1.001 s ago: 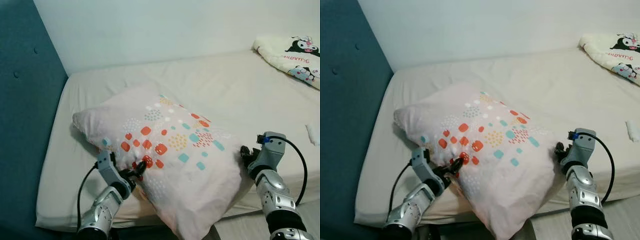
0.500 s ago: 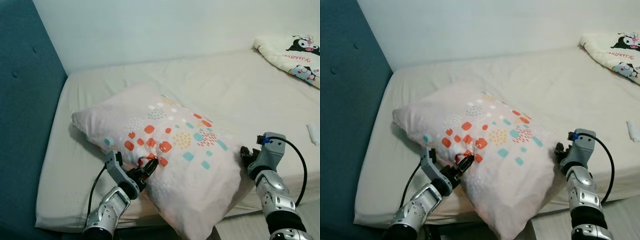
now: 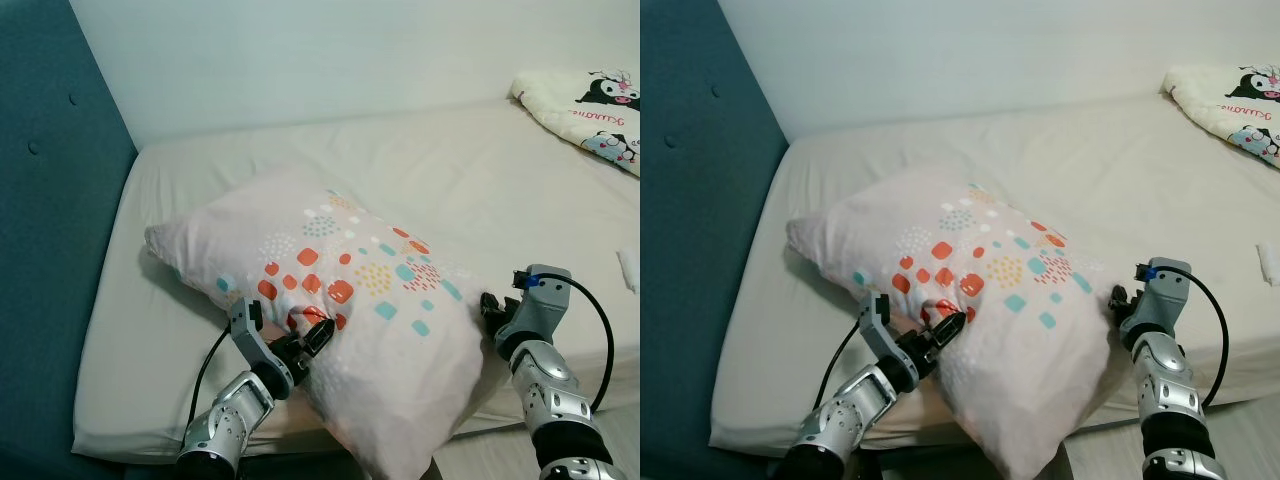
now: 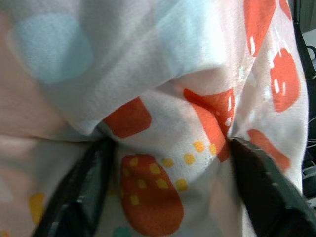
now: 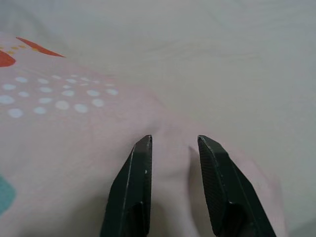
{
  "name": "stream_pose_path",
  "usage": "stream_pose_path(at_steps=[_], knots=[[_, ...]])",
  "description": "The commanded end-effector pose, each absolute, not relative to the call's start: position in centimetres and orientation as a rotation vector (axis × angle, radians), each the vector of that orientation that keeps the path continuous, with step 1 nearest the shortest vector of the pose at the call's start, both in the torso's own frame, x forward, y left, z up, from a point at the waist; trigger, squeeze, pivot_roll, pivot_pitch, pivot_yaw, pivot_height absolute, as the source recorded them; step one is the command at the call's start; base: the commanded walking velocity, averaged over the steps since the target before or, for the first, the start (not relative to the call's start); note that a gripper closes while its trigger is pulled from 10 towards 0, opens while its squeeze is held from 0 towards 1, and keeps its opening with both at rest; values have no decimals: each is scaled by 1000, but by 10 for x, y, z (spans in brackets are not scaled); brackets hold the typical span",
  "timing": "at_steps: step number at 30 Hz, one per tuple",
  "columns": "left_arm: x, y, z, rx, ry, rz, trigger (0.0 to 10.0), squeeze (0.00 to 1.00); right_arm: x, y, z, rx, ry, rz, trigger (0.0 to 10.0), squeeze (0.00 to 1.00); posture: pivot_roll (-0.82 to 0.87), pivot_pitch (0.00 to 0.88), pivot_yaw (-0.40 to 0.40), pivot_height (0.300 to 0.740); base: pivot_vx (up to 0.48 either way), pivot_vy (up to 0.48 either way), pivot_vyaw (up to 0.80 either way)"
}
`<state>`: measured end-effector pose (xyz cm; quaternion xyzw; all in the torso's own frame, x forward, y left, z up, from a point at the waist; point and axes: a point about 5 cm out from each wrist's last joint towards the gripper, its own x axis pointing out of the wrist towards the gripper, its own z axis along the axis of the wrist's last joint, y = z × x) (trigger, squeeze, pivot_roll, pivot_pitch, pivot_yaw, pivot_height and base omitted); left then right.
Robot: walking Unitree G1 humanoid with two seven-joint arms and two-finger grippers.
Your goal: Clean up the room
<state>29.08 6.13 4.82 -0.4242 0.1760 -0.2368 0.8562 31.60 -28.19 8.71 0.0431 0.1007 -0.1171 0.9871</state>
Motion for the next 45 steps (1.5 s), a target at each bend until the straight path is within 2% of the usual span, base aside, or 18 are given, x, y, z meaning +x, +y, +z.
stream_pose_path(at_steps=[1, 15, 18, 21, 23, 25, 27, 28, 29, 30, 34, 35, 38, 39, 41, 42, 43, 45], knots=[[284, 8, 61, -1079, 391, -565, 0, 0, 314, -280, 85, 81, 206, -225, 10000, 0, -209, 95, 19, 591, 0, 0, 0], [302, 0, 81, -1235, 377, -524, 0, 0, 319, -277, 87, 89, 198, -220, 10000, 0, -212, 72, 23, 591, 0, 0, 0], [321, 8, 101, -1198, 296, -551, 0, 0, 322, -276, 90, 97, 189, -220, 10000, 0, -215, 39, 30, 591, 0, 0, 0], [344, 25, 123, -1068, 207, -565, 0, 0, 327, -275, 94, 107, 173, -220, 10000, 0, -218, 22, 38, 591, 0, 0, 0], [348, 29, 125, -1038, 196, -562, 0, 0, 328, -274, 95, 109, 171, -220, 10000, 0, -218, 22, 38, 591, 0, 0, 0], [358, 39, 133, -955, 166, -562, 0, 0, 330, -273, 96, 111, 169, -222, 10000, 0, -216, 9, 42, 591, 0, 0, 0], [372, 56, 146, -741, 112, -552, 0, 0, 332, -272, 97, 117, 160, -225, 10000, 0, -217, 0, 48, 591, 0, 0, 0], [372, 56, 146, -741, 112, -552, 0, 0, 332, -272, 97, 117, 160, -225, 10000, 0, -217, 0, 48, 591, 0, 0, 0], [387, 76, 166, -465, 40, -514, 0, 0, 333, -272, 99, 124, 148, -227, 10000, 0, -224, 0, 58, 591, 0, 0, 0], [387, 76, 166, -465, 40, -514, 0, 0, 333, -272, 99, 124, 148, -227, 10000, 0, -224, 0, 58, 591, 0, 0, 0], [406, 114, 199, -35, -57, -374, 0, 0, 334, -271, 100, 133, 138, -229, 10000, 0, -230, 0, 66, 591, 0, 0, 0], [406, 114, 199, -35, -57, -374, 0, 0, 334, -271, 100, 133, 138, -229, 10000, 0, -230, 0, 66, 591, 0, 0, 0], [411, 141, 207, 139, -63, -257, 0, 0, 333, -270, 99, 139, 136, -230, 10000, 0, -230, 0, 67, 591, 0, 0, 0], [412, 168, 211, 212, -60, -149, 0, 0, 332, -269, 97, 142, 138, -231, 10000, 0, -232, 0, 72, 591, 0, 0, 0], [412, 168, 211, 212, -60, -149, 0, 0, 332, -269, 97, 142, 138, -231, 10000, 0, -232, 0, 72, 591, 0, 0, 0], [411, 198, 212, 302, -39, -33, 0, 0, 332, -268, 95, 144, 139, -229, 10000, 0, -231, 0, 76, 591, 0, 0, 0], [411, 198, 212, 302, -39, -33, 0, 0, 332, -268, 95, 144, 139, -229, 10000, 0, -231, 0, 76, 591, 0, 0, 0], [405, 232, 210, 401, 2, 96, 0, 0, 332, -266, 95, 147, 139, -225, 10000, 0, -224, 0, 76, 591, 0, 0, 0]])
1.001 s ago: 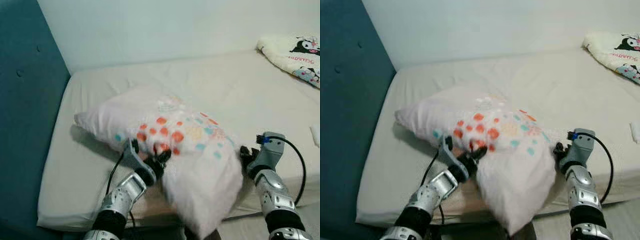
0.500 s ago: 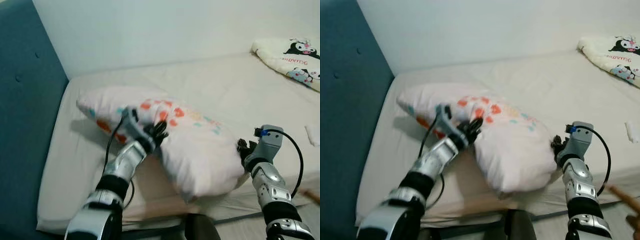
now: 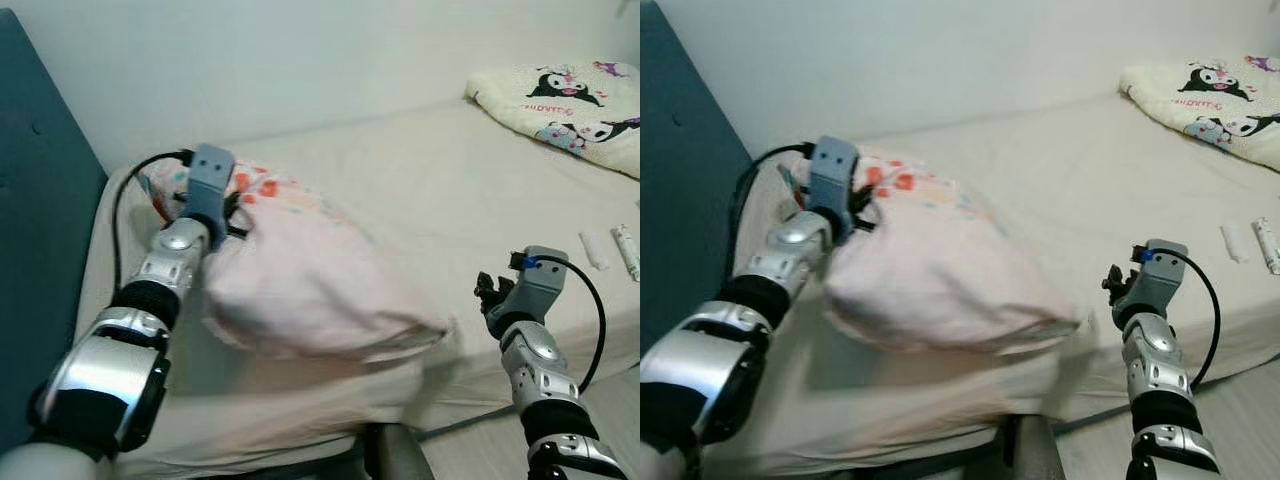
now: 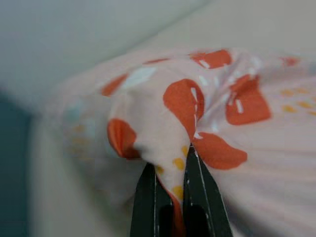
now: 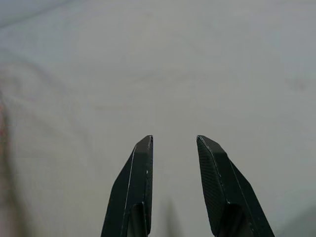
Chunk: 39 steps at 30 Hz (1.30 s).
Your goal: Clean up the room
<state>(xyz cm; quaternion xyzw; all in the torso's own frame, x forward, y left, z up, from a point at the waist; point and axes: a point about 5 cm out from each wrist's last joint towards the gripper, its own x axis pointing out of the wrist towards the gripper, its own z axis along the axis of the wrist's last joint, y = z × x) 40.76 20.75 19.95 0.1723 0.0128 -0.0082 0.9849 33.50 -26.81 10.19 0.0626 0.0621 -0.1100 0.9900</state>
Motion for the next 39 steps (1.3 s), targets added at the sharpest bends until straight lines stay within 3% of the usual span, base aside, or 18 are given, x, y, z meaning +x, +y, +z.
stream_pose_path(at_steps=[1, 4, 10, 22, 27, 39], knots=[[402, 244, 207, 422, 21, 148, 0, 0, 333, -265, 94, 149, 139, -222, 10000, 0, -223, 0, 76, 591, 0, 0, 0], [399, 253, 202, 430, 44, 187, 0, 0, 333, -263, 94, 151, 140, -220, 10000, 0, -218, 0, 77, 591, 0, 0, 0], [373, 292, 159, 345, 171, 438, 0, 0, 338, -251, 93, 152, 145, -176, 10000, 0, -216, 0, 69, 591, 0, 0, 0], [341, 313, 118, 183, 227, 734, 0, 0, 341, -239, 90, 156, 152, -136, 10000, 0, -194, 0, 53, 591, 0, 0, 0], [329, 330, 121, 145, 173, 860, 0, 0, 342, -232, 89, 156, 158, -109, 10000, 0, -185, 0, 42, 591, 0, 0, 0], [326, 349, 154, 113, -1, 944, 0, 0, 347, -224, 91, 151, 166, -69, 10000, 0, -155, 0, 15, 591, 0, 0, 0]])
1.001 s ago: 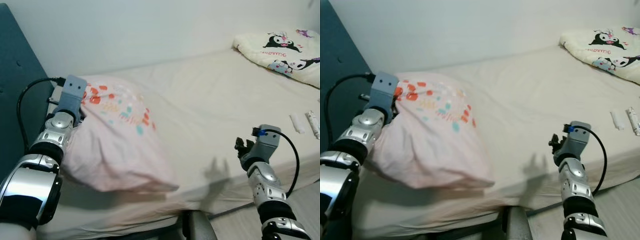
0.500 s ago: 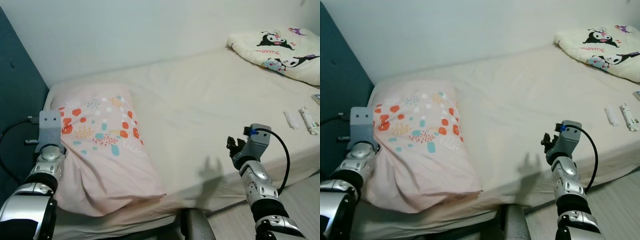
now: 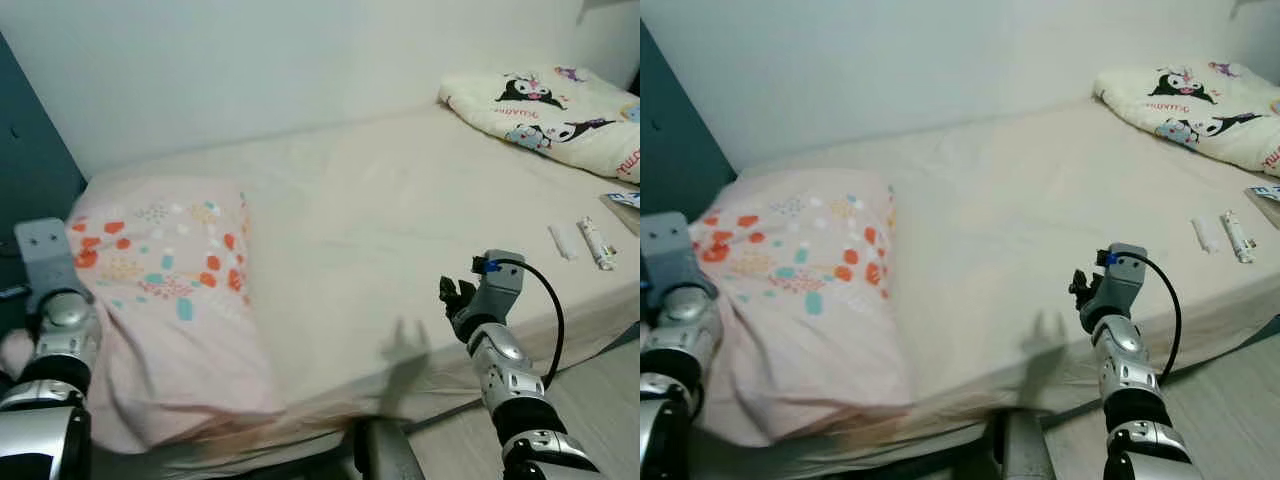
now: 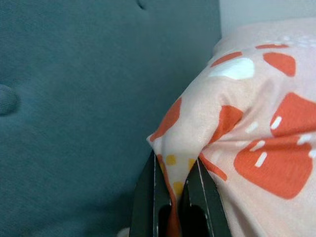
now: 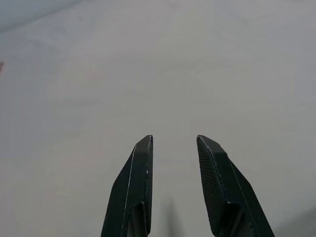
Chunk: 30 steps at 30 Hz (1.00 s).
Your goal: Clean up the room
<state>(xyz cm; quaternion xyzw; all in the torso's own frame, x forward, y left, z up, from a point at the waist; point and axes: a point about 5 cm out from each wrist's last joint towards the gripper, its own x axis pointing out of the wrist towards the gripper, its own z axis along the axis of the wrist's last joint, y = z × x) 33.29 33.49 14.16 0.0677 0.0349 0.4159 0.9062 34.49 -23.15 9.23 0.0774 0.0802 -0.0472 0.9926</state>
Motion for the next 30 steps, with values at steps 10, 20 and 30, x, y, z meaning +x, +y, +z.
stream_pose_path(at_steps=[10, 20, 30], knots=[[290, 333, 65, -142, 322, 1000, 0, 0, 348, -214, 90, 150, 177, -35, 10000, 0, -161, 0, 11, 591, 0, 0, 0], [287, 315, 45, -285, 360, 930, 4667, 0, 347, -214, 87, 149, 189, -29, 10000, 0, -165, 0, 6, 591, 0, 0, 0], [317, 307, 80, -157, 193, 693, 10000, 1000, 348, -221, 91, 138, 180, -42, 10000, 0, -174, 0, 8, 591, 0, 0, 0]])
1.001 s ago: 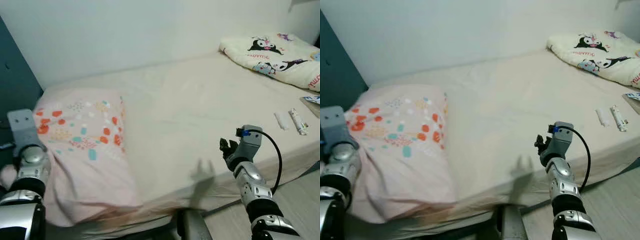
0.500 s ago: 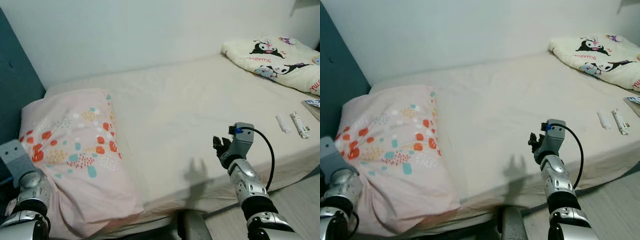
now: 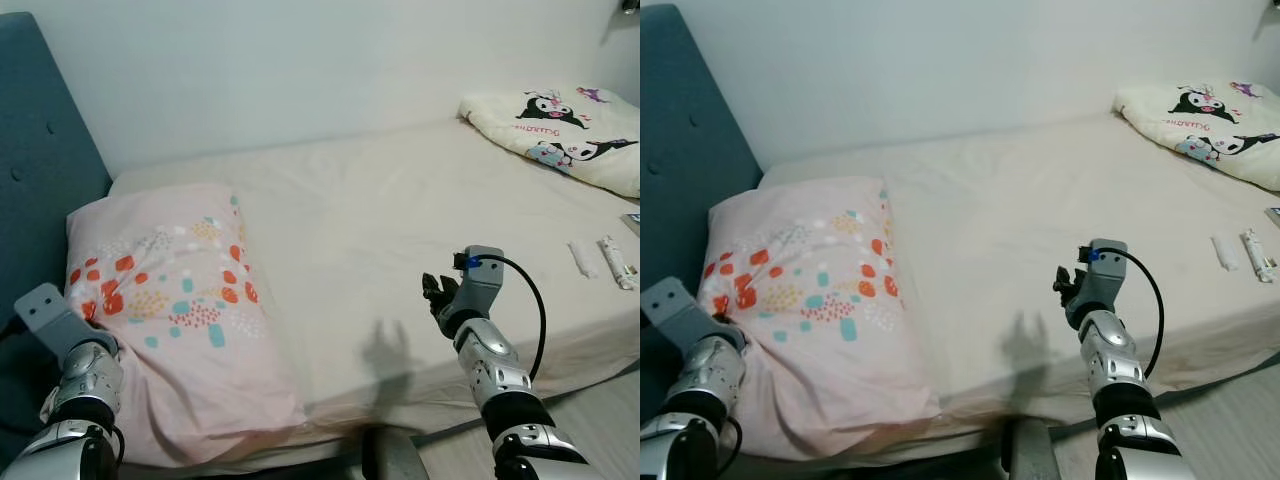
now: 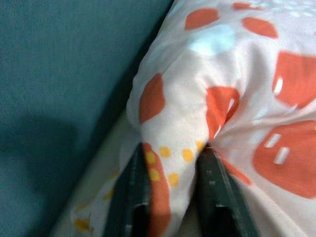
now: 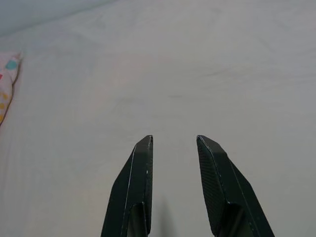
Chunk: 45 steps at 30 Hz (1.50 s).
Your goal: Clean up the room
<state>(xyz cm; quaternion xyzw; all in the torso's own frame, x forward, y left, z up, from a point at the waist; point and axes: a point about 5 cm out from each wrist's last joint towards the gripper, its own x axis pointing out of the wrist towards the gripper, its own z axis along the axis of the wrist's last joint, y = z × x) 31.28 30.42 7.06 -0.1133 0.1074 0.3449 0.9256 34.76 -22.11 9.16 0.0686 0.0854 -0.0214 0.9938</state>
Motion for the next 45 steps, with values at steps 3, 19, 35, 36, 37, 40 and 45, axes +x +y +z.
stream_pose_path(at_steps=[3, 19, 35, 36, 37, 40, 45], knots=[[305, 333, 88, 32, 215, 856, 10000, 1000, 348, -222, 90, 136, 181, -45, 10000, 0, -176, 0, 8, 591, 0, 0, 0], [326, 317, 141, 248, -109, 553, 10000, 43, 349, -218, 91, 141, 180, -18, 10000, 0, -159, 0, -12, 591, 0, 0, 0], [329, 197, 100, -408, 25, -215, 10000, 0, 349, -208, 89, 161, 162, 40, 10000, 0, -152, 0, -12, 626, 0, 0, 0], [328, 197, 98, -420, 36, -217, 10000, 0, 348, -208, 89, 164, 164, 42, 10000, 0, -151, 0, -13, 636, 0, 0, 0], [326, 192, 94, -444, 42, -227, 10000, 0, 347, -206, 85, 168, 175, 46, 10000, 0, -144, 0, -15, 641, -480, 0, 0], [322, 187, 88, -455, 56, -244, 10000, 0, 344, -203, 79, 174, 193, 53, 10000, 0, -141, 0, -18, 651, -160, 0, 0], [318, 183, 79, -442, 109, -246, 10000, 0, 341, -200, 73, 177, 210, 64, 10000, 0, -145, 0, -16, 671, -65, 0, 0]])
